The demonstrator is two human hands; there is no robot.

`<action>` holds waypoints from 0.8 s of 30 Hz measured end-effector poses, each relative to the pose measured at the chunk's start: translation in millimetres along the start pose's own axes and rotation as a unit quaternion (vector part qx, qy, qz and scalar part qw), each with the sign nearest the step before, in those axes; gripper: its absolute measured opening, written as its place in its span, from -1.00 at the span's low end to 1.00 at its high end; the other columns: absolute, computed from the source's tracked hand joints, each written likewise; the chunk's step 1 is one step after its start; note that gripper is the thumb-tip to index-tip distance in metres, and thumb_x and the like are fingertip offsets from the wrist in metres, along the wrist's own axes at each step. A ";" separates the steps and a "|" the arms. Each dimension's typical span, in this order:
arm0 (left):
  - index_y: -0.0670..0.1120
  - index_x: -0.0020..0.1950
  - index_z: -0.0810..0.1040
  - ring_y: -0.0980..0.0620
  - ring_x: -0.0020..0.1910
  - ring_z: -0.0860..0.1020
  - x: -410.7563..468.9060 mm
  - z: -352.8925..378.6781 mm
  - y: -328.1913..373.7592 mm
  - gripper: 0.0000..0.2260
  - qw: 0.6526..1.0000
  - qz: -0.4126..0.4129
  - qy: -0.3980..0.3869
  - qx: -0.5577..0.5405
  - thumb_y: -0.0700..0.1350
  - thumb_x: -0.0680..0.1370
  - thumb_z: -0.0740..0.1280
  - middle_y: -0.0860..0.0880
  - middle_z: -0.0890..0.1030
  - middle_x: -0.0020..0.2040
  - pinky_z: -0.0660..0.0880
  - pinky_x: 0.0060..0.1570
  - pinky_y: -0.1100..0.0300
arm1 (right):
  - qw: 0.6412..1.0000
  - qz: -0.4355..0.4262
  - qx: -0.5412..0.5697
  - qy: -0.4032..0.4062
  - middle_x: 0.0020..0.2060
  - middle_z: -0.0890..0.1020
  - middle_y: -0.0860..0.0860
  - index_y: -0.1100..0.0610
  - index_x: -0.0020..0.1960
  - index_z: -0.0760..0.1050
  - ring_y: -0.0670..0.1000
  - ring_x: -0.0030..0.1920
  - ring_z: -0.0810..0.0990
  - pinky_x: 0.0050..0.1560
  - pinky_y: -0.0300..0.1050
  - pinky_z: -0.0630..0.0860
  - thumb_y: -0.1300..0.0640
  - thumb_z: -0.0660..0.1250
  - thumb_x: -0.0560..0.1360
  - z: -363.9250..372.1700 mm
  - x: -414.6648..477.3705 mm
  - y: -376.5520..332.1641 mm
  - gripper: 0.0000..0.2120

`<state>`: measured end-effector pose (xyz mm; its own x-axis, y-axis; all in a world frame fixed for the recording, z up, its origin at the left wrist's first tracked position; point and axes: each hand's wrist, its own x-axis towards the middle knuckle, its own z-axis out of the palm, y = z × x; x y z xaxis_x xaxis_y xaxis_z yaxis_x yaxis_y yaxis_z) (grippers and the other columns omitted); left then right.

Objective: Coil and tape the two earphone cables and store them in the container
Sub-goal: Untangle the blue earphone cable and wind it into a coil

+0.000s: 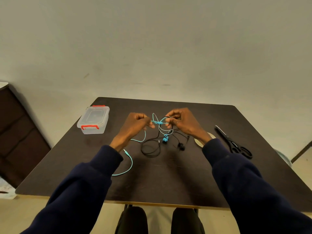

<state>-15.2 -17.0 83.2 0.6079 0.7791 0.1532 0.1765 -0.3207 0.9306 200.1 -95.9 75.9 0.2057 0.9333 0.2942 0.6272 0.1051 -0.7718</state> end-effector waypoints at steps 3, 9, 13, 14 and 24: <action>-0.11 -0.04 0.69 0.06 -0.15 0.70 -0.1 3.0 -3.4 -0.86 0.999 0.001 -0.005 0.043 -0.15 0.58 0.32 -0.02 0.73 -0.25 0.55 -0.15 0.17 | 1.000 -0.010 -0.028 0.005 -0.26 0.71 0.01 0.20 0.03 0.69 -0.18 -0.38 0.63 -0.31 -0.37 0.53 0.15 0.43 0.54 1.4 1.5 -1.4 -0.86; -0.01 -0.09 0.74 0.14 -0.27 0.67 -2.6 10.0 1.2 -0.79 0.997 0.027 -0.018 0.068 0.12 0.46 0.49 0.06 0.72 -0.27 0.54 -0.20 0.24 | 0.997 -0.041 -0.068 0.011 -0.09 0.73 -0.03 0.14 0.08 0.69 -0.28 -0.12 0.66 -0.07 -0.45 0.53 0.14 0.45 0.53 5.8 5.8 -6.6 -0.85; -0.07 -0.09 0.75 0.27 -0.35 0.61 -2.0 7.5 -2.4 -0.83 0.990 0.025 -0.048 0.132 0.00 0.42 0.55 0.07 0.72 -0.26 0.43 -0.33 0.41 | 0.997 -0.033 -0.064 0.016 -0.04 0.73 -0.01 0.14 0.07 0.69 -0.16 -0.09 0.69 -0.08 -0.37 0.58 0.16 0.45 0.53 4.3 5.4 -5.7 -0.86; -0.09 -0.08 0.75 0.27 -0.35 0.61 -1.7 6.3 -3.3 -0.85 0.990 0.025 -0.048 0.133 -0.03 0.44 0.54 0.05 0.72 -0.25 0.43 -0.33 0.42 | 0.997 -0.032 -0.068 0.019 -0.05 0.73 -0.02 0.14 0.06 0.69 -0.15 -0.10 0.68 -0.09 -0.38 0.58 0.16 0.45 0.53 3.9 4.8 -5.0 -0.87; -0.18 -0.04 0.71 0.15 -0.34 0.43 -0.4 -7.8 3.2 -0.61 0.973 -0.078 -0.030 -0.215 0.12 0.36 0.51 -0.06 0.67 -0.21 0.34 -0.32 0.30 | 0.990 0.025 -0.134 0.039 -0.09 0.75 0.05 0.19 0.02 0.71 -0.29 -0.23 0.61 -0.08 -0.36 0.60 0.23 0.47 0.51 13.5 0.1 18.7 -0.89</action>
<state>-20.9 -14.1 88.7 0.6465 0.7629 -0.0089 -0.0617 0.0639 0.9960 201.7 -89.2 53.9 0.2925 0.9050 0.3089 0.7892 -0.0460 -0.6124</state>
